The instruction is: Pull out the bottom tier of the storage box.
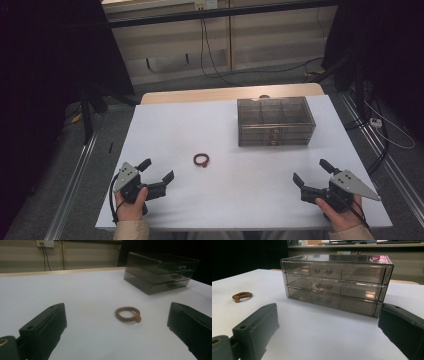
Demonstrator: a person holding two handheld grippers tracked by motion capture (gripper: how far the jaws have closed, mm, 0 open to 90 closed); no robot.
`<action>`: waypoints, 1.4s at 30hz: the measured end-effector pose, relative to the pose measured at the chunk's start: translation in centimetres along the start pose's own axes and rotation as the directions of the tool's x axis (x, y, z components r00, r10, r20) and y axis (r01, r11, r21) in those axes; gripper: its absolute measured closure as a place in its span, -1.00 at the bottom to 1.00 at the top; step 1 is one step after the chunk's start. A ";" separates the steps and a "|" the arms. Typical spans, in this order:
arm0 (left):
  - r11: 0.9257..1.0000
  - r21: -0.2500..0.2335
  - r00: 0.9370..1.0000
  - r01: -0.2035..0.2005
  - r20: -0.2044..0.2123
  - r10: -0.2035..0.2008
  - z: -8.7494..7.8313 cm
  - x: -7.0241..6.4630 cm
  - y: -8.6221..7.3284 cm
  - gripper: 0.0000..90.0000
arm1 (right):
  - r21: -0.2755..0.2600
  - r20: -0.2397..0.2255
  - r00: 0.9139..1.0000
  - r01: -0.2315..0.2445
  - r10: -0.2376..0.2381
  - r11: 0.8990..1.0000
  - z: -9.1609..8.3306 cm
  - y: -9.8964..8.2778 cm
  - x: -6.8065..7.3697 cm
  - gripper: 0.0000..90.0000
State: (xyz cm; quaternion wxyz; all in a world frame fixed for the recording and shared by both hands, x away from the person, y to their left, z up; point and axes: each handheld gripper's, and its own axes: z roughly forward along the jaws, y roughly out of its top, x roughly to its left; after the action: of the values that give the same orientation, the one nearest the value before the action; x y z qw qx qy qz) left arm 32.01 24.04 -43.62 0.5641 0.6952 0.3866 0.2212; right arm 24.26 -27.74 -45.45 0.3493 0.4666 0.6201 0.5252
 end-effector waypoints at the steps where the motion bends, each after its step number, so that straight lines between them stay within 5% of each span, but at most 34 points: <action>1: 1.000 0.000 1.000 0.000 0.000 0.000 0.0 0.0 0.0 -0.95 | 0.002 0.001 1.000 0.003 -0.003 1.000 0.0 0.0 0.0 -0.95; 32: 0.999 0.033 1.000 -0.022 0.005 0.022 0.4 -0.1 -0.2 -0.94 | 0.099 0.076 0.997 0.011 -0.019 0.995 3.9 1.2 -1.1 -0.92; 42: 0.999 0.035 1.000 -0.020 0.002 0.020 0.4 0.0 -0.3 -0.94 | 0.134 0.069 0.998 0.003 -0.012 0.991 5.5 1.3 -0.5 -0.91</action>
State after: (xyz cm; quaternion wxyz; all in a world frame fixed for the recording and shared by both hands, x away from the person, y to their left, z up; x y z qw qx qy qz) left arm 32.21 23.85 -43.95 0.5499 0.7092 0.3829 0.2194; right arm 29.76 -26.41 -45.32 0.3406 0.5045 0.6430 0.4648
